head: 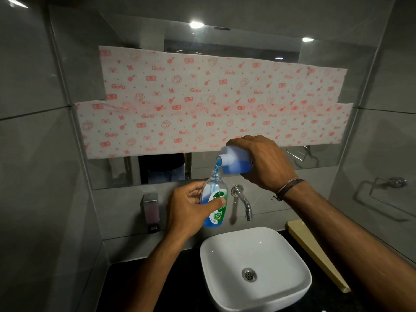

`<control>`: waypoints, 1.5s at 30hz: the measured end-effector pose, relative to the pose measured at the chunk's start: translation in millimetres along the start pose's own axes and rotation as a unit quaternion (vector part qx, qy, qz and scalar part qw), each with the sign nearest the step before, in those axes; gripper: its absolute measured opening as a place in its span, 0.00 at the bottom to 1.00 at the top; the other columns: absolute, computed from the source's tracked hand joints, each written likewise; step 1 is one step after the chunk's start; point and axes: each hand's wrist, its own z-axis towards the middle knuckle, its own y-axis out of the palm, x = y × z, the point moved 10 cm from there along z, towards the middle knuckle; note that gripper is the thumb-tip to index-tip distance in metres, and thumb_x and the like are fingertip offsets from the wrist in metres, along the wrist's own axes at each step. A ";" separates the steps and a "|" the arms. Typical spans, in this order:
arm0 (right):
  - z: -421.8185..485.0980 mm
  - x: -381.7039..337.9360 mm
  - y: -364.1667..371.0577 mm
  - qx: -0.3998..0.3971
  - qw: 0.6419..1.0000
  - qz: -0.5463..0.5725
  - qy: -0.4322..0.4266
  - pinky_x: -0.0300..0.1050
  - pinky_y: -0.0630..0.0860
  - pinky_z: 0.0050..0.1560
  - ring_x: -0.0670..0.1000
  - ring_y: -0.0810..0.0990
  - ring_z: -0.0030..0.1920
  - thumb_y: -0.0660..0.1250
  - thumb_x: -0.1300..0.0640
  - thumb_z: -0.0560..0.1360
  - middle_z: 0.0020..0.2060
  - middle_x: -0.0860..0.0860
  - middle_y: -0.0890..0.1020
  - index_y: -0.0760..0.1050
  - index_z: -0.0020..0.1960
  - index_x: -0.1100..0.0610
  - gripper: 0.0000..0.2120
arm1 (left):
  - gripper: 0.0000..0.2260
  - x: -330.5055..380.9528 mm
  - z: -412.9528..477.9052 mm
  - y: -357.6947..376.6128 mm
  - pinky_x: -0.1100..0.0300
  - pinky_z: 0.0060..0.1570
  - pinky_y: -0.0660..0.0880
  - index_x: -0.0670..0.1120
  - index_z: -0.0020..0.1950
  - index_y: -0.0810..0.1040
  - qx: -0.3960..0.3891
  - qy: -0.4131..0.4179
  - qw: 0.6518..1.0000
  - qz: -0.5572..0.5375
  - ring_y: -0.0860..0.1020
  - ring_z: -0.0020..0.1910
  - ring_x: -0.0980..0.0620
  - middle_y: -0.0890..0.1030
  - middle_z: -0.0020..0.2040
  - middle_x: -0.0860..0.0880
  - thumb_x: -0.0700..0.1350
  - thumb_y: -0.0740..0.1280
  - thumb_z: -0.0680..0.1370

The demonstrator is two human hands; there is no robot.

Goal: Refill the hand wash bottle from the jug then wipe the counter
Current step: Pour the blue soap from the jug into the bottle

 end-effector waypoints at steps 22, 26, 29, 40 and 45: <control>3.4 -0.4 -0.4 -0.011 1.000 -0.004 0.004 0.59 0.78 0.53 0.62 0.82 0.50 0.81 0.65 0.62 0.54 0.56 0.86 0.79 0.65 0.53 0.33 | 0.19 -4.8 1.1 -1.1 0.70 0.32 0.79 0.61 0.47 0.81 -0.001 -0.009 1.000 0.004 0.85 0.39 0.65 0.84 0.36 0.68 0.42 0.84 0.66; 3.9 0.7 0.6 -0.014 1.000 -0.006 0.009 0.58 0.77 0.56 0.61 0.82 0.53 0.82 0.64 0.63 0.56 0.56 0.85 0.78 0.67 0.53 0.33 | 0.18 -5.5 2.1 -0.5 0.71 0.32 0.78 0.60 0.47 0.81 -0.006 -0.014 1.000 0.001 0.85 0.38 0.66 0.83 0.35 0.70 0.42 0.83 0.66; 4.3 1.4 1.1 -0.018 1.000 -0.011 0.011 0.58 0.76 0.56 0.61 0.82 0.53 0.82 0.63 0.63 0.56 0.56 0.85 0.78 0.67 0.53 0.34 | 0.18 -6.7 2.7 -0.6 0.71 0.31 0.78 0.58 0.48 0.82 -0.007 -0.019 1.000 0.001 0.85 0.38 0.66 0.83 0.34 0.70 0.43 0.83 0.66; 5.3 3.5 1.0 -0.027 0.999 -0.021 0.017 0.57 0.75 0.57 0.60 0.81 0.54 0.81 0.63 0.63 0.58 0.55 0.85 0.77 0.68 0.52 0.34 | 0.19 -7.0 2.9 -0.4 0.71 0.32 0.79 0.61 0.47 0.80 -0.002 -0.014 1.000 0.003 0.84 0.38 0.68 0.83 0.41 0.65 0.42 0.83 0.66; 5.6 3.8 1.1 -0.028 0.999 -0.023 0.018 0.56 0.75 0.57 0.60 0.81 0.54 0.81 0.63 0.63 0.57 0.55 0.85 0.77 0.68 0.52 0.34 | 0.19 -8.8 3.2 -1.0 0.70 0.33 0.79 0.61 0.47 0.80 -0.003 -0.016 1.000 0.005 0.85 0.39 0.67 0.83 0.40 0.65 0.42 0.83 0.66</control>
